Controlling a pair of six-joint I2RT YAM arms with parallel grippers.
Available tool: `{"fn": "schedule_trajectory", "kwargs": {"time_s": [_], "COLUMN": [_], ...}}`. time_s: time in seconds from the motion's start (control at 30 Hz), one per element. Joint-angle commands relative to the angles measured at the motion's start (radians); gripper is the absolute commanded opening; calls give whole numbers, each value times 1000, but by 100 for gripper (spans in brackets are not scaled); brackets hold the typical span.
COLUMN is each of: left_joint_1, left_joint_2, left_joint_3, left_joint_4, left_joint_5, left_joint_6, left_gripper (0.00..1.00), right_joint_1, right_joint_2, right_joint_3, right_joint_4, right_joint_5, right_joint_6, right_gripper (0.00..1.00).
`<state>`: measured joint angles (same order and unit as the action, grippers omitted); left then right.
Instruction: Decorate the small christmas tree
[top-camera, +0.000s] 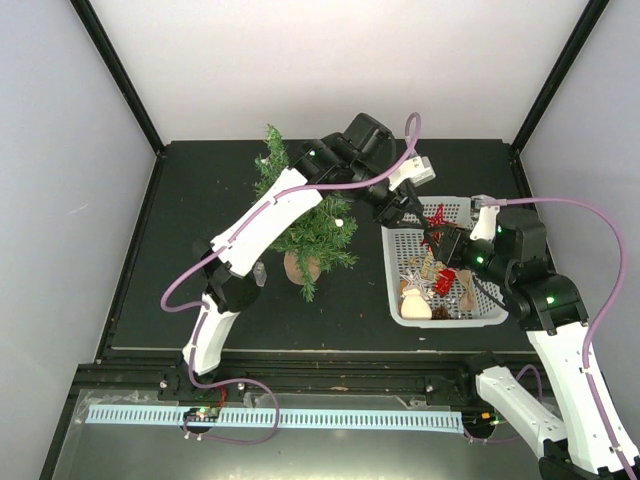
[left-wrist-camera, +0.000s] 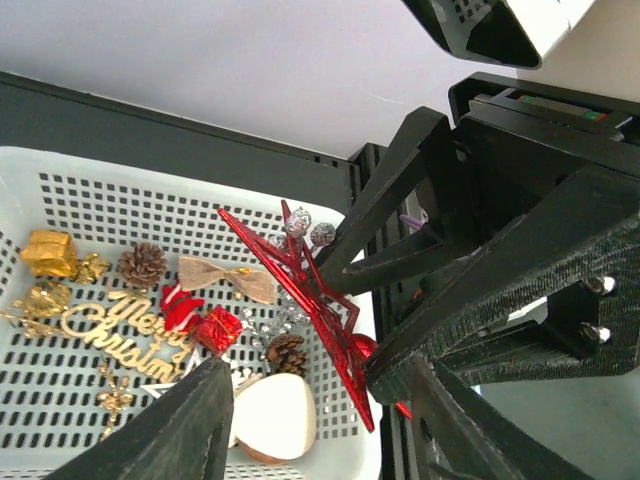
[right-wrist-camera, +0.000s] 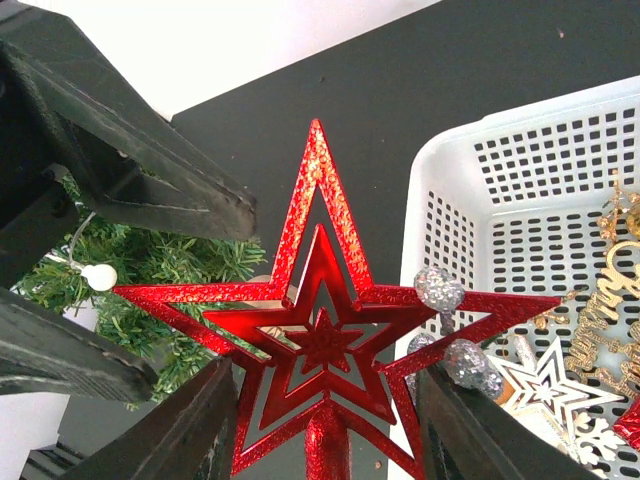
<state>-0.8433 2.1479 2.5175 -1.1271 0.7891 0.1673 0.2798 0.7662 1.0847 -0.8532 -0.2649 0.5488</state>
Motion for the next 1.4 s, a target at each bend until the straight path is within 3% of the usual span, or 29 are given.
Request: {"fn": "schedule_trajectory", "kwargs": {"time_s": [0.0, 0.1, 0.4, 0.7, 0.8, 1.03, 1.27, 1.37], "left_joint_1": [-13, -13, -15, -14, -14, -6, 5, 10], "left_joint_2": [19, 22, 26, 18, 17, 18, 12, 6], "left_joint_3": [43, 44, 45, 45, 44, 42, 44, 43], "left_joint_4": [19, 24, 27, 27, 20, 6, 0, -18], "left_joint_5": [36, 37, 35, 52, 17, -123, -178, -154], "left_joint_6": [-10, -16, -18, -16, -3, 32, 56, 75], "left_gripper": [48, 40, 2, 1, 1, 2, 1, 2], "right_joint_1": [2, 2, 3, 3, 3, 3, 2, 2], "right_joint_2": [-9, -10, -8, -7, -10, -16, 37, -1], "right_joint_3": [-3, -6, -18, -26, -16, 6, 29, 73], "right_joint_4": [18, 20, 26, 30, 14, -40, -167, -200], "right_joint_5": [-9, -11, -14, -6, 39, 117, 157, 246], "right_joint_6": [3, 2, 2, -1, -3, -10, 27, 64], "right_gripper": [49, 49, 49, 51, 68, 93, 92, 89]}}
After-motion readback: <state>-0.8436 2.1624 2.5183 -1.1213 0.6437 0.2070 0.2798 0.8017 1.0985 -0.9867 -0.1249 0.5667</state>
